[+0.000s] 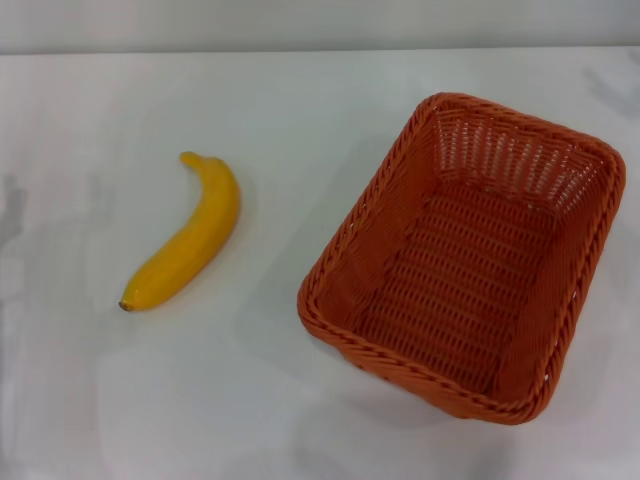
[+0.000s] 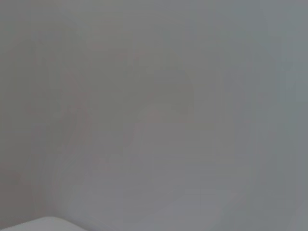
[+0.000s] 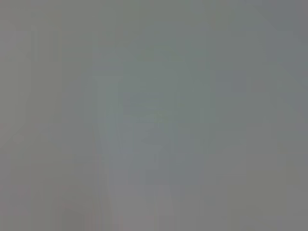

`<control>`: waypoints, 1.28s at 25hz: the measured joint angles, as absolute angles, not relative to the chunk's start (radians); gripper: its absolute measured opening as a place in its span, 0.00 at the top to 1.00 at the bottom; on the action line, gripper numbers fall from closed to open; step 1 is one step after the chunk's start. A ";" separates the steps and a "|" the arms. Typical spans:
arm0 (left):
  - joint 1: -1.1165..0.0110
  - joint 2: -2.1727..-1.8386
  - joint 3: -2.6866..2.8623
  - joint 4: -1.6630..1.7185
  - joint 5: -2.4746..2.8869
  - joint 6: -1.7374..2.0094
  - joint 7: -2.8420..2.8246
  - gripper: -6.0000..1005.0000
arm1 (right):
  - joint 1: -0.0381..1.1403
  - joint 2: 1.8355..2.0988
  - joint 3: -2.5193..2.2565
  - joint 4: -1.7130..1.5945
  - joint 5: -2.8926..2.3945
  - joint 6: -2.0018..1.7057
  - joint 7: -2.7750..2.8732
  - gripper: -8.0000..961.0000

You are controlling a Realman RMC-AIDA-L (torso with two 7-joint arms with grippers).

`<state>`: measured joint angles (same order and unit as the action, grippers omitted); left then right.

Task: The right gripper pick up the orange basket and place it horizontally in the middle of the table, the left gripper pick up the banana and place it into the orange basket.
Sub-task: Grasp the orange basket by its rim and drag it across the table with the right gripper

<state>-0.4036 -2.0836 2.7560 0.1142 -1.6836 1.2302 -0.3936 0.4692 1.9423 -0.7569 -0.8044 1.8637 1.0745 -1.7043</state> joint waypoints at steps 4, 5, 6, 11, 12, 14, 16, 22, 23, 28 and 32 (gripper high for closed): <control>-0.403 -2.085 2.755 0.114 -1.683 1.229 -0.391 0.14 | 0.533 1.917 -0.764 -0.937 1.600 1.086 -1.452 0.11; -0.403 -2.085 2.755 0.113 -1.683 1.229 -0.391 0.14 | 0.533 1.917 -0.764 -0.937 1.600 1.086 -1.452 0.11; -0.403 -2.085 2.755 0.113 -1.682 1.229 -0.391 0.14 | 0.574 1.902 -0.767 -0.980 1.457 1.101 -1.309 0.11; -0.405 -2.085 2.755 0.113 -1.682 1.229 -0.392 0.14 | 0.649 1.859 -0.775 -1.006 1.266 1.174 -1.130 0.11; -0.405 -2.085 2.755 0.113 -1.682 1.229 -0.392 0.14 | 0.674 1.847 -0.776 -1.008 1.219 1.201 -1.095 0.11; -0.406 -2.085 2.755 0.113 -1.683 1.229 -0.390 0.14 | 0.730 1.830 -0.777 -1.012 1.113 1.259 -1.040 0.11; -0.406 -2.085 2.755 0.113 -1.685 1.229 -0.390 0.14 | 0.747 1.828 -0.777 -1.024 1.067 1.275 -1.016 0.11; -0.401 -2.085 2.755 0.115 -1.687 1.229 -0.393 0.14 | 0.801 1.819 -0.778 -1.111 0.907 1.362 -0.898 0.11; -0.398 -2.086 2.755 0.115 -1.687 1.229 -0.392 0.14 | 0.807 1.819 -0.778 -1.120 0.893 1.376 -0.886 0.11; -0.393 -2.086 2.755 0.115 -1.689 1.231 -0.388 0.14 | 0.854 1.829 -0.818 -1.170 0.759 1.453 -0.799 0.11; -0.393 -2.087 2.755 0.115 -1.689 1.233 -0.388 0.14 | 0.893 1.850 -0.872 -1.182 0.656 1.476 -0.755 0.11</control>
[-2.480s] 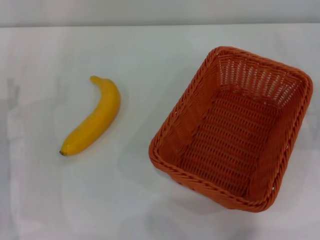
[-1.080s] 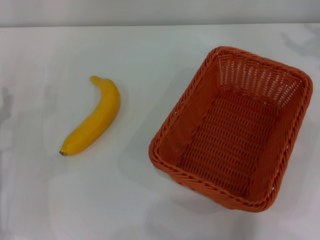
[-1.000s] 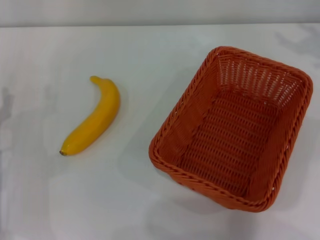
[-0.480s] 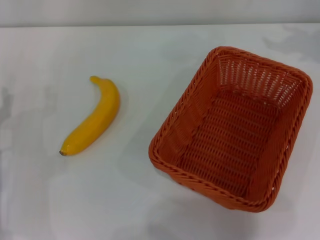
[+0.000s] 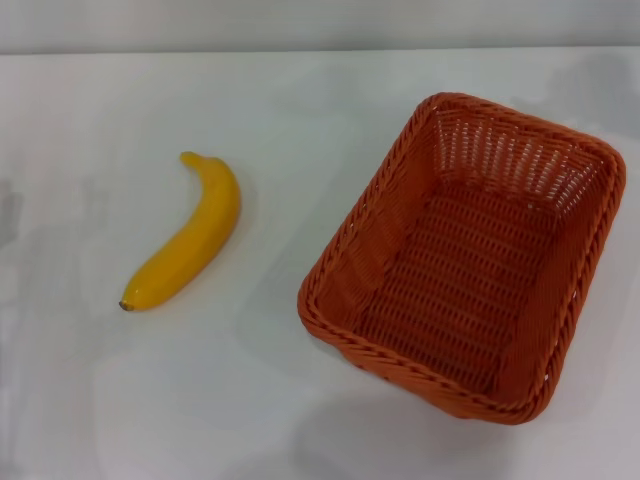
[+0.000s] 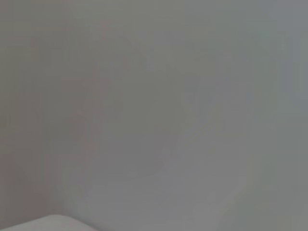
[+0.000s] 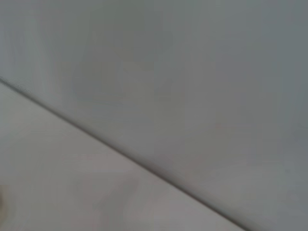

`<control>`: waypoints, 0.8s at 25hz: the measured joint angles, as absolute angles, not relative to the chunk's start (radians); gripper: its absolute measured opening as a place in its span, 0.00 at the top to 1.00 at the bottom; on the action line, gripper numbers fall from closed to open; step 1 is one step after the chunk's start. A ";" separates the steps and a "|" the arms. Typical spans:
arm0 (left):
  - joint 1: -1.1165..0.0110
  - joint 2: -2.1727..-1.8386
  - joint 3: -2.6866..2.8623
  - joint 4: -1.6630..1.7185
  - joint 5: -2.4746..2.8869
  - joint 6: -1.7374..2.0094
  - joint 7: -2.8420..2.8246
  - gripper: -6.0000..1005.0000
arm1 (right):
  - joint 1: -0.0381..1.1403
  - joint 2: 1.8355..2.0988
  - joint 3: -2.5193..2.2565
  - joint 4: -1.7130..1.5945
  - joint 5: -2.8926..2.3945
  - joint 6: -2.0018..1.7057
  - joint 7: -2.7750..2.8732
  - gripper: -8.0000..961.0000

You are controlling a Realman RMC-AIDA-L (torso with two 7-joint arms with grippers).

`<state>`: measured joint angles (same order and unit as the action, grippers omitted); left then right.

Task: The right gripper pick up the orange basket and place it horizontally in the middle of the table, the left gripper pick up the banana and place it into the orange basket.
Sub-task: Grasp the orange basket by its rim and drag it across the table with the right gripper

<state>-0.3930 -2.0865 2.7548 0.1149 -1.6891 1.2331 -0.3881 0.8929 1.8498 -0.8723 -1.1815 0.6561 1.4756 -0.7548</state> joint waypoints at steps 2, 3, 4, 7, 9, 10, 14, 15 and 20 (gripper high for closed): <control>-0.393 -2.087 2.754 0.115 -1.689 1.231 -0.388 0.14 | 0.915 1.866 -0.881 -1.183 0.607 1.479 -0.744 0.11; -0.393 -2.087 2.754 0.115 -1.689 1.230 -0.388 0.14 | 0.924 1.876 -0.882 -1.183 0.584 1.481 -0.743 0.11; -0.393 -2.087 2.754 0.115 -1.689 1.230 -0.388 0.14 | 0.933 1.886 -0.882 -1.183 0.559 1.486 -0.743 0.11; -0.393 -2.087 2.753 0.115 -1.689 1.231 -0.388 0.14 | 0.948 1.912 -0.886 -1.184 0.512 1.502 -0.743 0.11; -0.393 -2.086 2.753 0.117 -1.689 1.233 -0.388 0.14 | 0.950 1.922 -0.892 -1.184 0.501 1.506 -0.743 0.11; -0.393 -2.086 2.753 0.117 -1.689 1.233 -0.388 0.14 | 0.950 1.924 -0.895 -1.181 0.501 1.509 -0.743 0.11; -0.396 -2.085 2.753 0.117 -1.689 1.232 -0.388 0.14 | 0.951 1.927 -0.906 -1.166 0.498 1.536 -0.743 0.11; -0.398 -2.085 2.753 0.116 -1.689 1.231 -0.388 0.14 | 0.950 1.929 -0.914 -1.159 0.497 1.544 -0.743 0.11; -0.403 -2.084 2.753 0.114 -1.689 1.230 -0.388 0.14 | 0.958 1.939 -0.950 -1.066 0.494 1.536 -0.750 0.11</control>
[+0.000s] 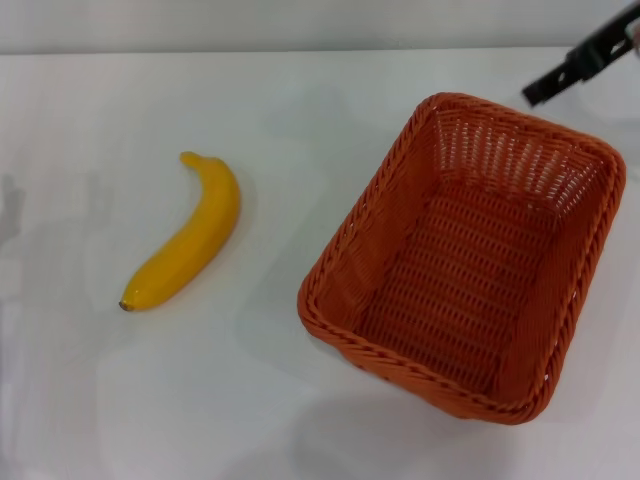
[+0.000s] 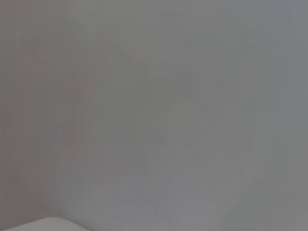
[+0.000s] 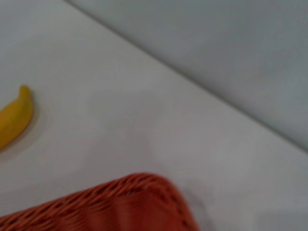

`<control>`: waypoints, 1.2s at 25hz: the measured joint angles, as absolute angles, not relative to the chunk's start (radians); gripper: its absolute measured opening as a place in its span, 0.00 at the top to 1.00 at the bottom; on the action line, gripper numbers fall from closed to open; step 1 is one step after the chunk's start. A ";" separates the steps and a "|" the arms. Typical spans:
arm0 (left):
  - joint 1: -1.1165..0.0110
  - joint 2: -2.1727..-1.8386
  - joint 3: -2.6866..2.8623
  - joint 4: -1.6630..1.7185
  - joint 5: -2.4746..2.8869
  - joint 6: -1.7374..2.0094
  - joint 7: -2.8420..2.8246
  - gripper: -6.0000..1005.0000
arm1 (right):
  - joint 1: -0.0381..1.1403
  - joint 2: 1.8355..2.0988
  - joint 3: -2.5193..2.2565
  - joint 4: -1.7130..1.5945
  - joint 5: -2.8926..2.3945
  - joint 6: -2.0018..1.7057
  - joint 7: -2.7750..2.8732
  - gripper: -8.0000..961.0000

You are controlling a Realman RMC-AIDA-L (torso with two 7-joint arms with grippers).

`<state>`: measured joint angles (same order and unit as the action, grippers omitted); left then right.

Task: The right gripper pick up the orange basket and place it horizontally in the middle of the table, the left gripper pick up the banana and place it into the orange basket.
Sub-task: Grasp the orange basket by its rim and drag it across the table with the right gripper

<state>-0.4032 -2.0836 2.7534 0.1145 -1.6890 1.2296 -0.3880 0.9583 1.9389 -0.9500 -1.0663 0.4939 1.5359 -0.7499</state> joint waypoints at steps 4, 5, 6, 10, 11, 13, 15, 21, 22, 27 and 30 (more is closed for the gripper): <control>-0.406 -2.083 2.753 0.114 -1.689 1.229 -0.388 0.14 | 0.962 1.955 -0.962 -1.011 0.479 1.511 -0.752 0.11; -0.406 -2.083 2.753 0.114 -1.689 1.229 -0.388 0.14 | 0.960 1.961 -0.964 -1.010 0.468 1.502 -0.752 0.11; -0.406 -2.083 2.753 0.114 -1.689 1.229 -0.388 0.14 | 0.958 1.965 -0.967 -1.008 0.462 1.496 -0.752 0.11; -0.407 -2.083 2.753 0.113 -1.687 1.228 -0.388 0.14 | 0.959 1.975 -0.980 -0.973 0.456 1.471 -0.753 0.11; -0.407 -2.083 2.753 0.113 -1.686 1.227 -0.388 0.14 | 0.961 1.978 -0.989 -0.958 0.453 1.454 -0.752 0.11; -0.407 -2.083 2.753 0.113 -1.685 1.226 -0.388 0.14 | 0.961 1.987 -1.008 -0.938 0.438 1.422 -0.749 0.11; -0.407 -2.083 2.754 0.113 -1.683 1.226 -0.388 0.14 | 0.961 1.999 -1.027 -0.929 0.402 1.389 -0.745 0.11; -0.407 -2.084 2.757 0.115 -1.682 1.226 -0.388 0.14 | 0.969 2.010 -1.036 -0.884 0.357 1.337 -0.738 0.15; -0.407 -2.084 2.757 0.115 -1.682 1.226 -0.388 0.14 | 0.972 2.009 -1.036 -0.871 0.357 1.328 -0.737 0.17; -0.405 -2.085 2.756 0.118 -1.682 1.225 -0.388 0.14 | 0.989 2.008 -1.038 -0.813 0.355 1.322 -0.739 0.26; -0.405 -2.085 2.755 0.118 -1.682 1.224 -0.388 0.14 | 1.002 2.005 -1.038 -0.783 0.354 1.323 -0.746 0.32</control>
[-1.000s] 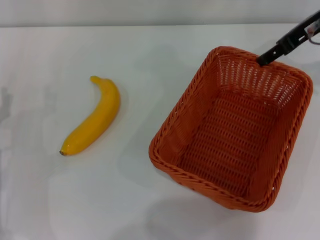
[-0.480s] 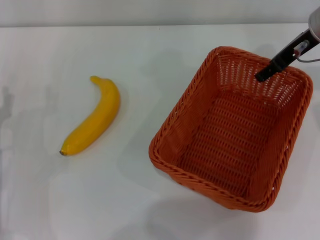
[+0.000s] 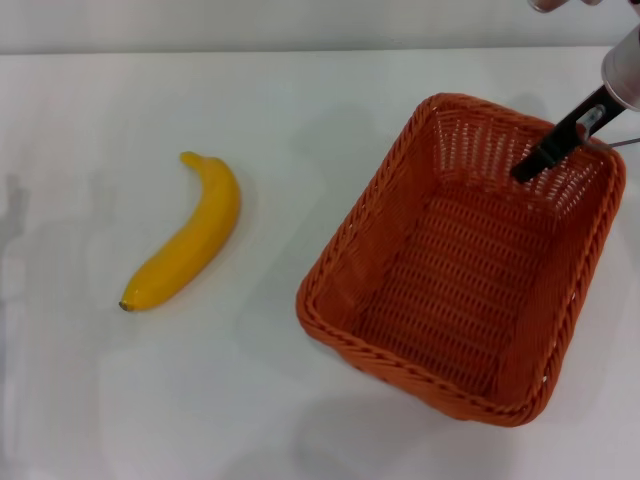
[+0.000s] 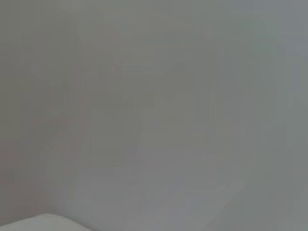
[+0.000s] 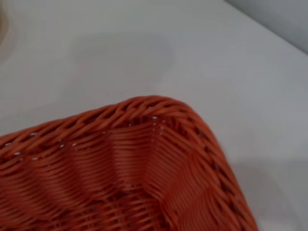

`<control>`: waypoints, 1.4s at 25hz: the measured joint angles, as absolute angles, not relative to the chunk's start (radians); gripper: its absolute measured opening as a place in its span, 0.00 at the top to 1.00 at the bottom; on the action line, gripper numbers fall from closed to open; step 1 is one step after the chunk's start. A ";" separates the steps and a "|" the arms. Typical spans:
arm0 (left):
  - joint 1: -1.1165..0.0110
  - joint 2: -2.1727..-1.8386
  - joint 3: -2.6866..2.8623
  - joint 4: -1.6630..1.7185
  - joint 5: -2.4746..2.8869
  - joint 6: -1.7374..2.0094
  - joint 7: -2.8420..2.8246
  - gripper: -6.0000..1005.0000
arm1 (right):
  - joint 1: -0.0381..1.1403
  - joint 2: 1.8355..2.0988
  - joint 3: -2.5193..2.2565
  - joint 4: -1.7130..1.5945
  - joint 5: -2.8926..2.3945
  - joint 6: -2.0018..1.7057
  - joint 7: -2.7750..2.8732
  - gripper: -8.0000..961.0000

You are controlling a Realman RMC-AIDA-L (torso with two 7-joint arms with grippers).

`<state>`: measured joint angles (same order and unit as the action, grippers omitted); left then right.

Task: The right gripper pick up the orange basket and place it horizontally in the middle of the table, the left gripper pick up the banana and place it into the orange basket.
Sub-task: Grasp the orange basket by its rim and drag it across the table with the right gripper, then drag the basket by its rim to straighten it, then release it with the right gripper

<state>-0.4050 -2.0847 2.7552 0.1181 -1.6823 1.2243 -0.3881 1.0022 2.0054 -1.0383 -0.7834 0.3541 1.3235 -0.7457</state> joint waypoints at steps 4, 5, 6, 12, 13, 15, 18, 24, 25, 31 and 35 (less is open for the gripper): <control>-0.405 -2.085 2.755 0.118 -1.683 1.224 -0.388 0.14 | 1.008 2.002 -1.038 -0.772 0.353 1.327 -0.753 0.47; -0.405 -2.085 2.755 0.118 -1.683 1.224 -0.388 0.14 | 1.008 2.000 -1.039 -0.772 0.353 1.330 -0.753 0.51; -0.405 -2.085 2.755 0.118 -1.684 1.224 -0.388 0.14 | 1.008 1.997 -1.039 -0.771 0.353 1.335 -0.753 0.53; -0.404 -2.085 2.755 0.120 -1.686 1.224 -0.388 0.14 | 1.015 1.978 -1.027 -0.771 0.357 1.387 -0.748 0.65; -0.403 -2.085 2.755 0.120 -1.687 1.224 -0.388 0.14 | 1.019 1.974 -1.024 -0.771 0.357 1.399 -0.745 0.67; -0.402 -2.085 2.754 0.120 -1.689 1.224 -0.388 0.14 | 1.024 1.972 -1.020 -0.771 0.358 1.407 -0.743 0.69; -0.401 -2.085 2.753 0.120 -1.689 1.224 -0.388 0.14 | 1.044 1.957 -0.981 -0.763 0.359 1.445 -0.740 0.72; -0.396 -2.086 2.753 0.118 -1.689 1.224 -0.391 0.14 | 1.068 1.918 -0.911 -0.723 0.360 1.482 -0.720 0.77; -0.395 -2.086 2.753 0.118 -1.689 1.224 -0.390 0.14 | 1.075 1.909 -0.894 -0.702 0.360 1.485 -0.718 0.78; -0.392 -2.086 2.753 0.115 -1.689 1.224 -0.389 0.14 | 1.097 1.875 -0.778 -0.633 0.362 1.520 -0.716 0.82; -0.393 -2.085 2.753 0.114 -1.689 1.224 -0.389 0.14 | 1.097 1.856 -0.703 -0.625 0.363 1.563 -0.701 0.83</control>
<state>-0.3929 -2.0852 2.7535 0.1142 -1.6889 1.2241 -0.3889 1.0970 1.8565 -0.7028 -0.6249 0.3631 1.5628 -0.7014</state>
